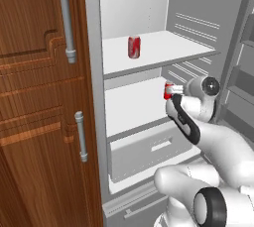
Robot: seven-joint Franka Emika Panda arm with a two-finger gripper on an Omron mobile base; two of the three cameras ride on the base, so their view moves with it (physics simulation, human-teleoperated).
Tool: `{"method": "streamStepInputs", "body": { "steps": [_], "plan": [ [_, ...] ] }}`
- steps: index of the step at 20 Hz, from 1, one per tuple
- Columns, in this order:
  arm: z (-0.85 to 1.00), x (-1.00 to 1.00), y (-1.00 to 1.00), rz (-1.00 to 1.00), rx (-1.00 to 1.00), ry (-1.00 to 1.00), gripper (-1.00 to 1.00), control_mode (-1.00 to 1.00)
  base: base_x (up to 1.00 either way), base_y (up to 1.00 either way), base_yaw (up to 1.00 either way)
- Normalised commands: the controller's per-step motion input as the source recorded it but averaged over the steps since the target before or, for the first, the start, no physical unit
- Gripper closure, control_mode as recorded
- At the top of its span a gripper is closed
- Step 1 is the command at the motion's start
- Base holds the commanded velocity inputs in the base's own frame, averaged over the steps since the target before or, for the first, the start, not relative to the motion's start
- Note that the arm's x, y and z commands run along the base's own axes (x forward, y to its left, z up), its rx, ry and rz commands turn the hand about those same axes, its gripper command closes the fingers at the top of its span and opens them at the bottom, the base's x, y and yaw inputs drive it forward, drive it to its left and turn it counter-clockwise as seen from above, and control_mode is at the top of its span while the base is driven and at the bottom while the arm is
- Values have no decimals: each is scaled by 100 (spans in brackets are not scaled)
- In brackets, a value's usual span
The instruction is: Open the fridge, grab two sodas, and place both sodas inside the bowl with ice on the dining counter.
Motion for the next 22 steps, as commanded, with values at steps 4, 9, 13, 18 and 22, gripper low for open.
{"method": "streamStepInputs", "body": {
  "steps": [4, 9, 13, 18, 22],
  "plan": [
    [-2, 35, 14, -9, -3, 1, -100, -100, 0, 0, 0],
    [-13, 39, 13, -7, -4, 1, -100, -100, 0, 0, 0],
    [-27, 39, 4, -5, -5, 0, -100, -100, 0, 0, 0],
    [-23, 36, 0, -4, -3, 0, -100, -100, 0, 0, 0],
    [-15, 32, 0, -4, 0, 0, -100, -100, 0, 0, 0]
  ]
}}
